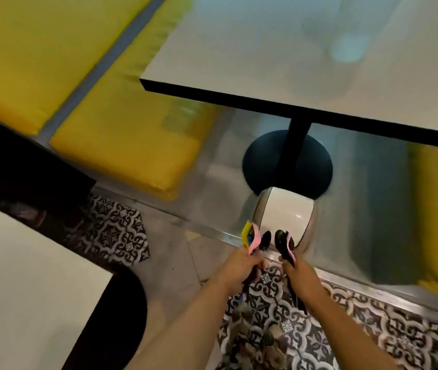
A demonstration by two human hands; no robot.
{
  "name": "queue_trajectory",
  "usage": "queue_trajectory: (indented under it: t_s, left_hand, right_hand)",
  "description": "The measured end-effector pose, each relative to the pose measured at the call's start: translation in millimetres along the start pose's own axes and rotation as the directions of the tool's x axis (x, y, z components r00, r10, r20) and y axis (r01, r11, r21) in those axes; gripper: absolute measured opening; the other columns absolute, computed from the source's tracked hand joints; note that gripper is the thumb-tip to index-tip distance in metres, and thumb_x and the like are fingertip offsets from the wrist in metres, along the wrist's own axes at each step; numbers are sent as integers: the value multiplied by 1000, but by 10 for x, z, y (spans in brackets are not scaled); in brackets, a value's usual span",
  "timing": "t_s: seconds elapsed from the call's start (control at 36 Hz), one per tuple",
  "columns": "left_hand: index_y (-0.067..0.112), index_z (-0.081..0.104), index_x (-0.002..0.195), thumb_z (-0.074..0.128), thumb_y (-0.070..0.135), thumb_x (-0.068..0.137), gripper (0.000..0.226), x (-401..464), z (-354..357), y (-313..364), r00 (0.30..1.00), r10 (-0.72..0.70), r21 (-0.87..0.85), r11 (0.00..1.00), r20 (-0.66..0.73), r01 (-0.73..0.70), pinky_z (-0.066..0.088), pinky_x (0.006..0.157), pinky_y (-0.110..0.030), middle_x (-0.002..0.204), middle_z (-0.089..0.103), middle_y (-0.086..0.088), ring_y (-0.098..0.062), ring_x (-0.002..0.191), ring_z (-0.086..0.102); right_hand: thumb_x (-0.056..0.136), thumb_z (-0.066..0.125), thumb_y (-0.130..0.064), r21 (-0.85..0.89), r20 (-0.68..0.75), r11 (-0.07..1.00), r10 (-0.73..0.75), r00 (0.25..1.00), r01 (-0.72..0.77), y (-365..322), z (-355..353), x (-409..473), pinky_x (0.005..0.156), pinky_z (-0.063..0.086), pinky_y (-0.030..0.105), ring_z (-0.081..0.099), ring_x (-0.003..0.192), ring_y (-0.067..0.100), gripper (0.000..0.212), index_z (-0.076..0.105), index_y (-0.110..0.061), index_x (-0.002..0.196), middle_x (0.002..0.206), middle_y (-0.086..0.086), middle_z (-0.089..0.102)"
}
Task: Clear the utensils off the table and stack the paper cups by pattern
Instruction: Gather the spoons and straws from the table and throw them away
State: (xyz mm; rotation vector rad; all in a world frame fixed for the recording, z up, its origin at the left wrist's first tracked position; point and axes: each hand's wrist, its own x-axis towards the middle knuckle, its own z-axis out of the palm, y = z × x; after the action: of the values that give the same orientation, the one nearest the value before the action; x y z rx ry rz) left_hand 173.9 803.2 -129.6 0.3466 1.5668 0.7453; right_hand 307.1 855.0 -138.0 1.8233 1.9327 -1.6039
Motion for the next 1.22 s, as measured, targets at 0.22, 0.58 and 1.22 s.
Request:
queue_trajectory:
  t_s: [0.22, 0.58, 1.22]
  left_hand:
    - [17, 41, 71, 37, 14, 100, 29, 966, 260, -178, 980, -201, 130, 971, -12, 201, 24, 37, -18, 54, 41, 2, -5, 35, 30]
    - [6, 62, 110, 47, 48, 87, 51, 2164, 492, -701, 970, -245, -17, 969, 2, 245, 54, 86, -39, 88, 70, -14, -26, 85, 66]
    - [-13, 49, 112, 48, 10, 97, 28, 2360, 330, -416, 973, -228, -108, 969, -33, 223, 55, 50, -31, 68, 58, -14, -21, 51, 60]
  right_hand:
    - [99, 38, -17, -28, 84, 994, 103, 991, -101, 326, 39, 690, 78, 40, 29, 58, 99, 30, 30, 53, -7, 123, 111, 20, 62]
    - [93, 42, -10, 46, 175, 951, 295, 939, -307, 730, 183, 1623, 55, 37, 26, 44, 53, 18, 34, 49, -9, 60, 58, 9, 50]
    - [93, 47, -2, 764, 300, 423, 435, 849, -487, 651, 358, 2002, 38, 51, 25, 60, 55, 19, 10, 56, 1, 89, 70, 16, 61]
